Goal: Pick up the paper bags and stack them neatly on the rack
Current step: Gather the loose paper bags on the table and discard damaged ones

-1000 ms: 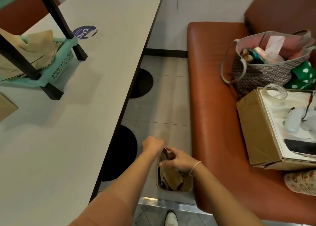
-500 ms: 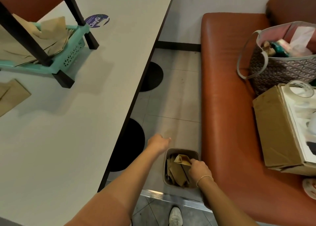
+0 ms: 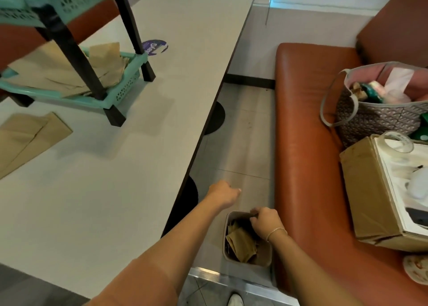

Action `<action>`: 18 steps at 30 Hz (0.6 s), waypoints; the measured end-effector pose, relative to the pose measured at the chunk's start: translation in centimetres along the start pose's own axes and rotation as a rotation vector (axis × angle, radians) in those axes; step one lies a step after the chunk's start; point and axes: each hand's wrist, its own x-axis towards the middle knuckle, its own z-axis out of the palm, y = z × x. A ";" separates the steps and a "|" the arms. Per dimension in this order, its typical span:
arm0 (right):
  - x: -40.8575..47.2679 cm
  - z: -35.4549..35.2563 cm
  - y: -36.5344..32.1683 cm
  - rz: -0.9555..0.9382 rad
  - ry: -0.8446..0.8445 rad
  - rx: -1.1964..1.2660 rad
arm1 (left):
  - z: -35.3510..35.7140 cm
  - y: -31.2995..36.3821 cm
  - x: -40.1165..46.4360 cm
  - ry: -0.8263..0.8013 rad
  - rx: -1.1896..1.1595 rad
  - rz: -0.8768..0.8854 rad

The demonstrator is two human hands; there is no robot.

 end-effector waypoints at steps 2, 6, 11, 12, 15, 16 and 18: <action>-0.8 -1.3 -2.1 -0.029 0.054 0.046 | -1.5 0.6 -1.2 0.005 -0.021 0.077; -2.8 -4.3 -7.7 -0.132 0.220 0.070 | -5.5 1.1 -3.7 0.093 -0.074 0.238; -5.6 -7.0 -15.8 -0.266 0.448 0.136 | -12.9 -1.6 -6.4 0.291 -0.229 0.323; -6.0 -7.0 -17.3 -0.288 0.461 0.143 | -14.6 -2.6 -6.7 0.337 -0.240 0.318; -6.6 -5.8 -21.4 -0.346 0.450 0.164 | -19.4 -6.2 -7.0 0.465 -0.164 0.272; -6.8 -5.3 -22.6 -0.361 0.439 0.171 | -21.0 -7.5 -7.0 0.499 -0.128 0.239; -7.1 -3.9 -25.1 -0.396 0.424 0.177 | -24.0 -10.3 -6.7 0.555 -0.065 0.164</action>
